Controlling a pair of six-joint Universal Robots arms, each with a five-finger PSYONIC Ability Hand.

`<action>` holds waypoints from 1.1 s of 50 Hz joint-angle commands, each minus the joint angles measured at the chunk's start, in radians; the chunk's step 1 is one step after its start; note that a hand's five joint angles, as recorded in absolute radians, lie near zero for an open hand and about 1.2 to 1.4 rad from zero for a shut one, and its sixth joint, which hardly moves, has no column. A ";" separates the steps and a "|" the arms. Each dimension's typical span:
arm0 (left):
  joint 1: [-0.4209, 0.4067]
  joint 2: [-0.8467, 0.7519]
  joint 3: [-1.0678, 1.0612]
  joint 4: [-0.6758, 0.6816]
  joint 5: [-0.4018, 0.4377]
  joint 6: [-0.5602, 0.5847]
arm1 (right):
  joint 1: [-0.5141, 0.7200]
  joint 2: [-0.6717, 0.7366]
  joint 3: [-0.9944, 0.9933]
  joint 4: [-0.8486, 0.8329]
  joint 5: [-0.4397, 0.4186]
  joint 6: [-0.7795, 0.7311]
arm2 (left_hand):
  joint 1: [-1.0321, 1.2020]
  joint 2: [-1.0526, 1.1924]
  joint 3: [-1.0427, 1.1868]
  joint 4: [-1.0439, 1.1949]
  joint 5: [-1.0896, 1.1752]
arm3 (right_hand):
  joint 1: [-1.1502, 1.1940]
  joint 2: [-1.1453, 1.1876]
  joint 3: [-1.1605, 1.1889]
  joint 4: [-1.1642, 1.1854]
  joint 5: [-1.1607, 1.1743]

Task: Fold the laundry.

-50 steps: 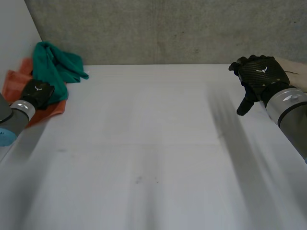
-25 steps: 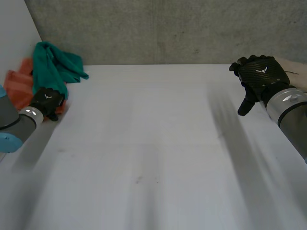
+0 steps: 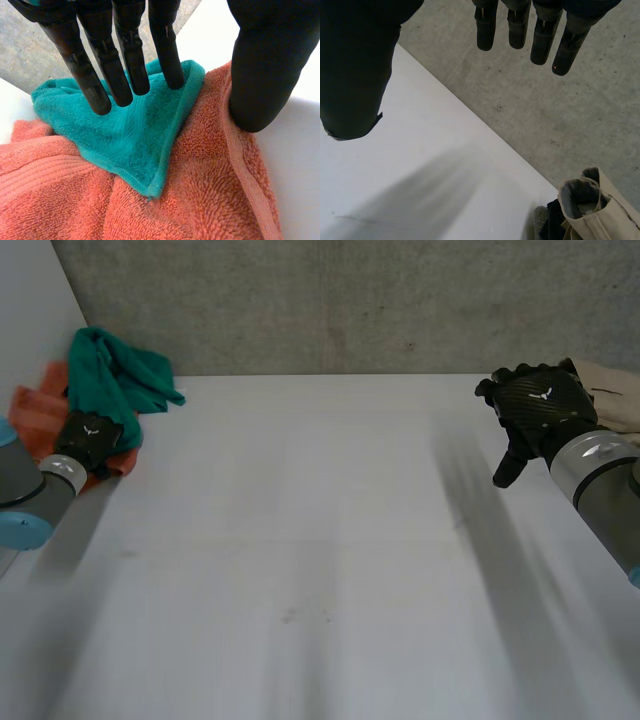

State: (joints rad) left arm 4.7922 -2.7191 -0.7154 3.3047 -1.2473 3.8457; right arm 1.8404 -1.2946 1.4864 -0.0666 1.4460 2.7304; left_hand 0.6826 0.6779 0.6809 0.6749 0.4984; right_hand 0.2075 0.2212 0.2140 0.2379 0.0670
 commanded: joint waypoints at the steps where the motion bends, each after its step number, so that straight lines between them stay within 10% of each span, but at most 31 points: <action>1: 0.000 -0.014 0.011 0.012 -0.001 0.000 | 0.002 0.009 0.000 0.001 0.001 -0.001 | 0.153 0.158 0.155 0.161 0.163 | -0.033 -0.047 -0.039 -0.063 -0.067; 7: -0.002 -0.018 0.007 0.012 -0.001 0.000 | 0.002 0.011 0.000 -0.001 0.002 -0.001 | 0.713 0.718 0.715 0.721 0.723 | -0.033 -0.047 -0.039 -0.063 -0.067; 20: -0.100 0.231 -0.193 0.013 -0.063 -0.034 | -0.006 0.011 -0.012 -0.001 0.002 -0.001 | 0.714 0.718 0.715 0.721 0.723 | -0.033 -0.047 -0.039 -0.063 -0.067; 34: -0.417 0.742 -0.372 0.018 -0.076 -0.267 | -0.108 0.001 -0.063 0.013 -0.009 0.000 | 0.714 0.718 0.715 0.721 0.723 | -0.033 -0.047 -0.039 -0.063 -0.067; 52: -0.819 0.616 -0.378 -0.019 -0.130 -0.463 | -0.178 0.012 -0.109 0.044 -0.027 0.002 | 0.714 0.718 0.715 0.721 0.723 | -0.033 -0.047 -0.039 -0.063 -0.067; 53: -0.834 0.590 -0.378 -0.023 -0.127 -0.465 | -0.178 0.017 -0.109 0.051 -0.029 0.002 | 0.173 0.178 0.175 0.181 0.183 | -0.033 -0.047 -0.039 -0.063 -0.067; 55: -0.841 0.578 -0.387 -0.025 -0.132 -0.460 | -0.176 0.029 -0.109 0.062 -0.032 0.000 | -0.206 -0.202 -0.205 -0.199 -0.197 | -0.033 -0.047 -0.039 -0.063 -0.067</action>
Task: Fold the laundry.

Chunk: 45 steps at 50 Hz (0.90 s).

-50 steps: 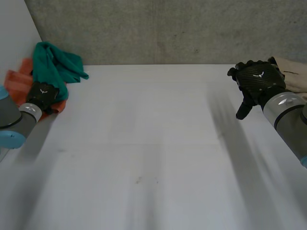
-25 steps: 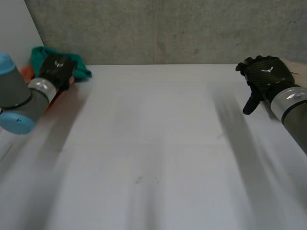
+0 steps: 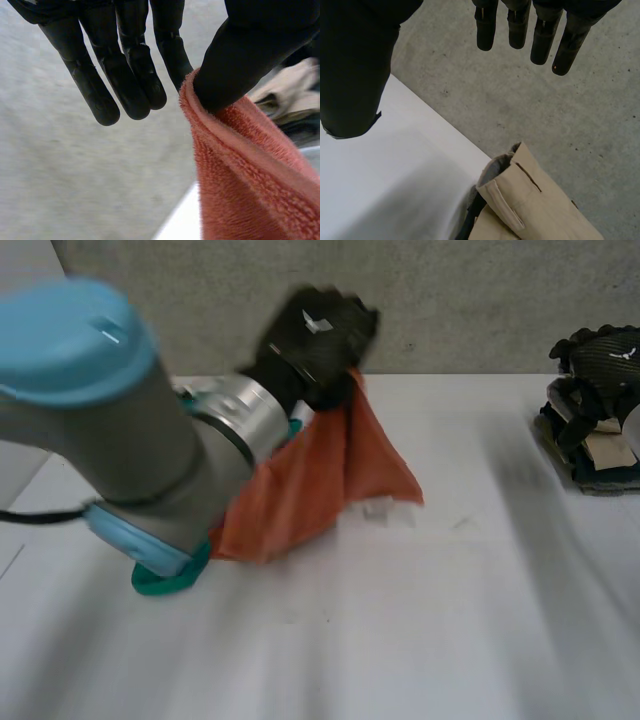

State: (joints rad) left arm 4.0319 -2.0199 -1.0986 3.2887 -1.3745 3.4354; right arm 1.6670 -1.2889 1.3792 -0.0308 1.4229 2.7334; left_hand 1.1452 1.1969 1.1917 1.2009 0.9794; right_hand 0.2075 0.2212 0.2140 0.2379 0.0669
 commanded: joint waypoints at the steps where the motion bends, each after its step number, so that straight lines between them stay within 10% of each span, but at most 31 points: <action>1: -0.082 -0.122 -0.009 -0.009 -0.005 -0.051 | -0.003 0.028 -0.002 0.032 -0.012 -0.003 | -0.760 -0.812 -0.807 -0.816 -0.769 | -0.033 -0.047 -0.040 -0.063 -0.067; 9: -0.056 0.021 -0.124 -0.072 -0.084 -0.051 | 0.002 0.046 -0.017 0.150 -0.105 -0.053 | -0.946 -0.998 -0.993 -1.002 -0.955 | -0.033 -0.047 -0.040 -0.063 -0.067; 20: 0.188 0.152 -0.421 -0.069 -0.138 -0.032 | 0.074 0.043 0.040 0.324 -0.199 -0.150 | -0.879 -0.931 -0.925 -0.935 -0.888 | -0.033 -0.047 -0.040 -0.063 -0.067; 29: 0.387 -0.060 -0.429 -0.034 -0.135 0.146 | 0.335 0.133 0.130 0.002 -0.118 -0.012 | -0.882 -0.934 -0.928 -0.938 -0.890 | -0.033 -0.047 -0.040 -0.063 -0.067; 40: 0.418 -0.261 -0.255 0.016 -0.133 0.162 | 0.393 0.425 -0.080 -0.112 0.080 -0.046 | -0.604 -0.656 -0.650 -0.660 -0.613 | -0.033 -0.047 -0.040 -0.063 -0.067; 43: 0.417 -0.281 -0.227 0.014 -0.136 0.163 | 0.392 0.457 -0.115 -0.107 0.090 -0.075 | -0.296 -0.348 -0.343 -0.352 -0.305 | 0.304 0.290 0.298 0.274 0.270; 45: 0.418 -0.281 -0.210 0.017 -0.136 0.163 | 0.392 0.473 -0.135 -0.100 0.094 -0.089 | 0.249 0.198 0.203 0.194 0.241 | 1.011 0.998 1.005 0.981 0.977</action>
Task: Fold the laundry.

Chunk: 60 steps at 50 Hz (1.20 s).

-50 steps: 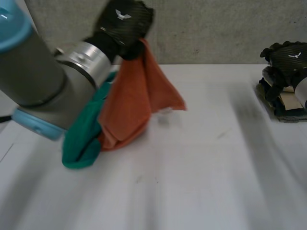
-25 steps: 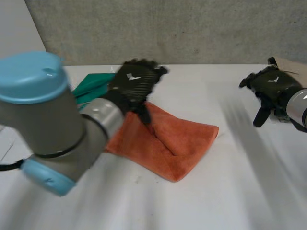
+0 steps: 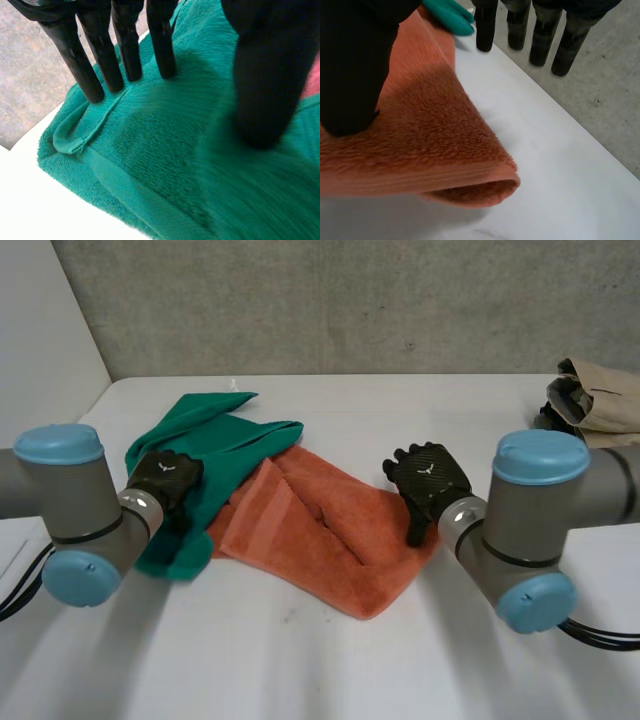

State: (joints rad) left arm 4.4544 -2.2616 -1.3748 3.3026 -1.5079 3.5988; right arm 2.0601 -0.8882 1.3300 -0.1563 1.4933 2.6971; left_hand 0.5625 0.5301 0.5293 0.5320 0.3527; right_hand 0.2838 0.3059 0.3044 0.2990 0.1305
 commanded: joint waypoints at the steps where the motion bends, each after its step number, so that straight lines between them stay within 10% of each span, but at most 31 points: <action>1: -0.004 -0.038 0.069 0.005 -0.003 0.000 | 0.000 0.072 -0.087 0.027 0.025 -0.056 | 0.834 0.866 0.867 0.864 0.869 | 1.111 1.089 1.090 1.096 1.089; 28: 0.206 0.310 0.160 0.262 -0.109 0.097 | -0.084 -0.216 0.100 0.193 -0.045 -0.065 | 0.834 0.866 0.867 0.864 0.869 | 1.112 1.090 1.092 1.097 1.091; 32: 0.191 0.300 0.100 0.261 -0.092 0.095 | -0.084 -0.216 0.112 0.195 -0.053 -0.057 | -0.097 -0.064 -0.063 -0.066 -0.061 | 1.112 1.090 1.092 1.097 1.091; 35: 0.187 0.275 0.053 0.258 -0.094 0.095 | -0.086 -0.216 0.115 0.195 -0.053 -0.049 | -0.346 -0.314 -0.313 -0.316 -0.311 | 0.356 0.334 0.335 0.340 0.334; 37: 0.162 0.263 0.017 0.247 -0.092 0.092 | -0.084 -0.216 0.121 0.195 -0.053 -0.049 | -0.370 -0.337 -0.336 -0.339 -0.334 | -0.073 -0.095 -0.094 -0.088 -0.094; 47: -0.081 0.254 -0.102 0.115 -0.058 0.015 | -0.086 -0.216 0.104 0.198 -0.067 -0.066 | -0.343 -0.311 -0.310 -0.313 -0.308 | -0.109 -0.131 -0.130 -0.124 -0.130; 53: -0.216 0.219 -0.144 0.023 0.110 -0.058 | -0.132 -0.216 0.086 0.262 -0.135 -0.109 | -0.264 -0.232 -0.231 -0.234 -0.229 | -0.109 -0.131 -0.130 -0.124 -0.130; 60: -0.253 0.119 -0.141 0.015 0.135 -0.043 | -0.144 -0.196 0.097 0.268 -0.163 -0.117 | -0.123 -0.091 -0.090 -0.093 -0.088 | -0.109 -0.131 -0.130 -0.124 -0.130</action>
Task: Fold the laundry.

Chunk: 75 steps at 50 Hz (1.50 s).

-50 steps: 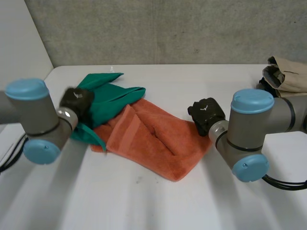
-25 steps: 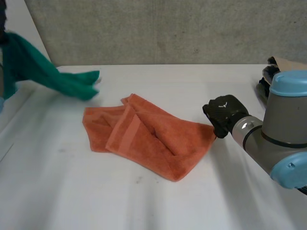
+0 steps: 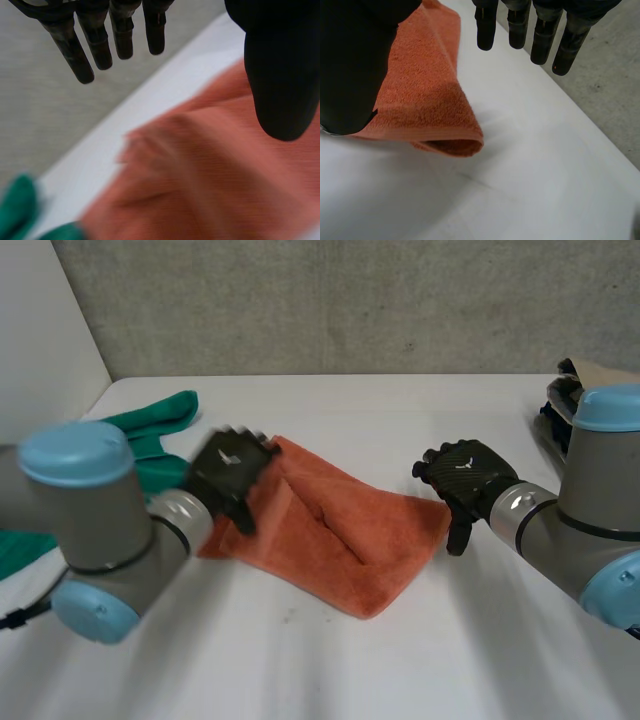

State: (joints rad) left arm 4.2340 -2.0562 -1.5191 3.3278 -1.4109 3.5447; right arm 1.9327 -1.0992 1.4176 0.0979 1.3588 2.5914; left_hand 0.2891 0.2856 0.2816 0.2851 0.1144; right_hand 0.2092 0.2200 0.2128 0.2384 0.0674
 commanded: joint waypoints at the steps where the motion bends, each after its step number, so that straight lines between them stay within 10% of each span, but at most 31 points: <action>1: -0.031 -0.096 0.005 -0.010 0.041 0.014 | -0.017 0.018 0.011 0.013 -0.030 -0.011 | 0.150 0.154 0.158 0.154 0.151 | -0.035 -0.046 -0.038 -0.064 -0.067; 15: -0.003 -0.206 0.073 0.056 0.046 0.103 | -0.017 0.019 0.017 0.011 -0.030 -0.001 | 0.356 0.359 0.363 0.360 0.356 | -0.035 -0.046 -0.038 -0.064 -0.067; 22: 0.017 -0.214 0.092 0.094 0.046 0.103 | -0.018 0.025 0.021 0.006 -0.024 -0.001 | 1.107 1.111 1.115 1.111 1.107 | -0.033 -0.044 -0.037 -0.062 -0.066; 39: 0.034 0.178 0.051 -0.027 -0.003 0.054 | -0.093 0.024 -0.052 0.066 -0.029 0.045 | 1.107 1.111 1.115 1.111 1.107 | -0.035 -0.046 -0.038 -0.064 -0.067; 54: 0.049 0.274 0.077 -0.108 -0.002 -0.081 | -0.038 0.269 -0.157 -0.007 -0.144 0.502 | 1.107 1.111 1.115 1.111 1.107 | -0.025 -0.036 -0.028 -0.054 -0.058; 58: 0.046 0.288 0.079 -0.110 -0.003 -0.118 | -0.031 0.320 -0.210 -0.012 -0.109 0.565 | 1.107 1.111 1.115 1.111 1.107 | 0.584 0.573 0.580 0.555 0.551; 59: 0.046 0.298 0.079 -0.110 -0.003 -0.131 | -0.029 0.328 -0.229 -0.011 -0.098 0.581 | 1.107 1.111 1.115 1.111 1.107 | 1.144 1.133 1.141 1.115 1.112; 68: 0.061 0.363 0.062 -0.111 -0.006 -0.161 | -0.078 0.096 -0.187 -0.004 -0.099 0.604 | 1.107 1.111 1.115 1.111 1.107 | 1.187 1.176 1.183 1.158 1.154; 75: 0.101 0.360 0.013 -0.172 -0.013 -0.168 | -0.253 -0.184 -0.167 0.146 -0.122 0.304 | 1.107 1.111 1.115 1.111 1.107 | 1.187 1.176 1.183 1.158 1.154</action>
State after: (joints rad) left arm 4.3090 -1.6916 -1.4703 3.2043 -1.4214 3.3814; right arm 1.7849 -1.1026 1.2329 0.1276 1.2511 3.1136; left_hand 1.0461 1.1917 1.1787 1.1975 0.9176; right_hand 1.0543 1.1779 1.1806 1.1846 0.9775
